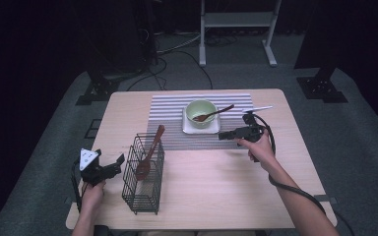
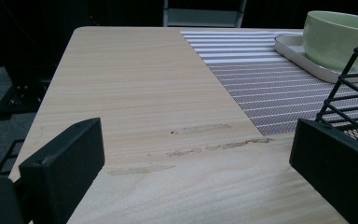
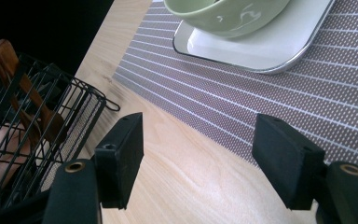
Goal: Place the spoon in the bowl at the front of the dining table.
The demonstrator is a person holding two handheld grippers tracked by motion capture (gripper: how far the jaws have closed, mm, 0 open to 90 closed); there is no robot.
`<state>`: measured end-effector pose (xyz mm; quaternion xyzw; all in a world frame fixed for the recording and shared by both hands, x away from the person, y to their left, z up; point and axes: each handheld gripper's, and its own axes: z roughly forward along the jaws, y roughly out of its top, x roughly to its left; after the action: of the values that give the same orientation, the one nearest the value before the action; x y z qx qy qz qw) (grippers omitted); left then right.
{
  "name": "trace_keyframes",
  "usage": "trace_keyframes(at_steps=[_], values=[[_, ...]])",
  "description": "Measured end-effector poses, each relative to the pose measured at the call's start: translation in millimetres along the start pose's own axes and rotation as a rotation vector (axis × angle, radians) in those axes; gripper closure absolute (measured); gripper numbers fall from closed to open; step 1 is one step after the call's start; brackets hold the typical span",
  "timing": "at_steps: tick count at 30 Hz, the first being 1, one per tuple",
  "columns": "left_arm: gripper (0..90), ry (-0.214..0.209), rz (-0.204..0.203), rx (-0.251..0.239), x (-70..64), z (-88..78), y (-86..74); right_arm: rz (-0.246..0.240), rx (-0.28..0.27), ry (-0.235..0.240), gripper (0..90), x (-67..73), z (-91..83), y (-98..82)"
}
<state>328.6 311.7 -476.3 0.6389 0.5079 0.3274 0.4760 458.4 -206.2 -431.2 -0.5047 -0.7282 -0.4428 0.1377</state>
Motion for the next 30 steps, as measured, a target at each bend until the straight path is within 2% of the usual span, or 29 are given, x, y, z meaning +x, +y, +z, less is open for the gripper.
trace_keyframes(at_steps=[3,22,30], values=[[2.2,0.001,-0.001,0.000,0.0,0.0,0.0,-0.012,-0.005,-0.006,32.4,2.6,-2.3,-2.3],[2.2,0.002,0.008,0.001,-0.5,0.2,0.1,-0.061,0.020,0.024,31.7,15.3,-8.7,-21.3],[2.3,0.003,0.008,0.002,-0.4,0.2,0.1,-0.051,0.022,0.036,31.6,13.6,-11.8,-30.9]])
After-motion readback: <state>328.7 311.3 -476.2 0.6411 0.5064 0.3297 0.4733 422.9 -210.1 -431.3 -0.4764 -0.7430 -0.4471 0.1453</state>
